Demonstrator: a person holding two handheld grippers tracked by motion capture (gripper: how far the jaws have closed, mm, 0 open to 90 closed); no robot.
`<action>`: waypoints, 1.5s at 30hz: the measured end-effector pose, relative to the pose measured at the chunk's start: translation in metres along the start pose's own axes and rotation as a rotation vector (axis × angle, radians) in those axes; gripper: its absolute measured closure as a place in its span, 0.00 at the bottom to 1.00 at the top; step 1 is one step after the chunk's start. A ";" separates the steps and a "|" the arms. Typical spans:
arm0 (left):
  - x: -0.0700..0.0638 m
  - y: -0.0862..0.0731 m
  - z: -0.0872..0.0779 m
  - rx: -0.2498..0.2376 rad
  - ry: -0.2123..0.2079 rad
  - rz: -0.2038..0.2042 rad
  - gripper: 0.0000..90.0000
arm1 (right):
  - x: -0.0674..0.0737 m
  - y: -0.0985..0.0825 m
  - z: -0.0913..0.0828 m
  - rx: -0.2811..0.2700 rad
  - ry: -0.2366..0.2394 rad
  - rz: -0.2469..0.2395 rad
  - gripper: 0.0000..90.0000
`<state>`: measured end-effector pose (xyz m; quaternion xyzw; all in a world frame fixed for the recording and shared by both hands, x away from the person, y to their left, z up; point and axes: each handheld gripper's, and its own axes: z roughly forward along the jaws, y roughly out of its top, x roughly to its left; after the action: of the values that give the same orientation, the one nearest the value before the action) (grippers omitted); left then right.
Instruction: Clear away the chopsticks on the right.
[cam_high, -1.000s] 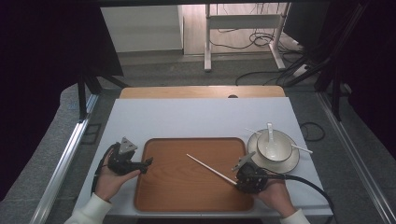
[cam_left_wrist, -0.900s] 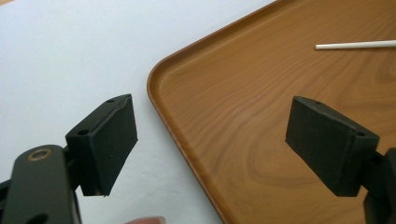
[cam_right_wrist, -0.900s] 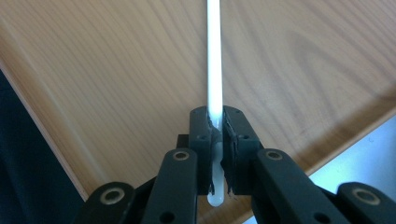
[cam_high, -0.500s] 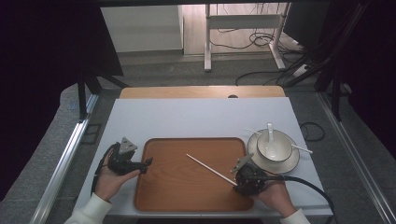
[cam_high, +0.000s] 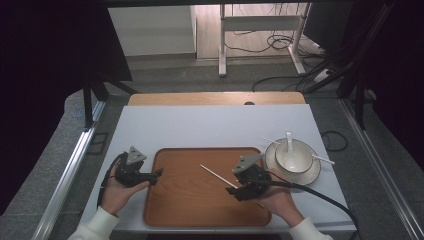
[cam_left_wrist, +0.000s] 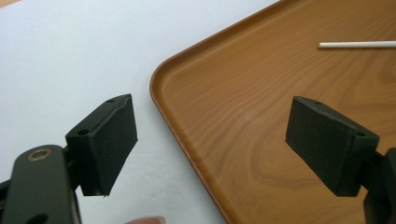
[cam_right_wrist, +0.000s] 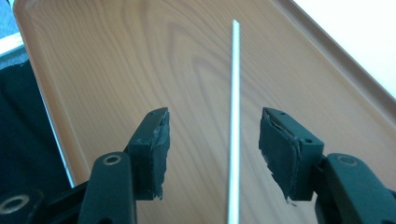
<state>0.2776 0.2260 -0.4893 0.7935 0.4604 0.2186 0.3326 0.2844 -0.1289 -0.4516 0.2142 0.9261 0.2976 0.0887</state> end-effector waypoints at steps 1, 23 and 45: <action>0.000 0.000 0.000 -0.001 0.001 -0.001 0.18 | 0.002 0.004 0.004 0.008 0.003 -0.008 0.46; -0.001 -0.001 0.002 0.009 0.003 0.002 0.18 | -0.020 0.043 0.087 0.123 0.062 -0.002 0.99; 0.001 -0.003 0.001 0.012 0.004 0.001 0.18 | -0.034 0.032 0.088 0.165 -0.060 0.022 0.99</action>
<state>0.2771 0.2273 -0.4918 0.7953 0.4619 0.2177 0.3269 0.3511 -0.0761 -0.5024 0.2397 0.9420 0.2147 0.0954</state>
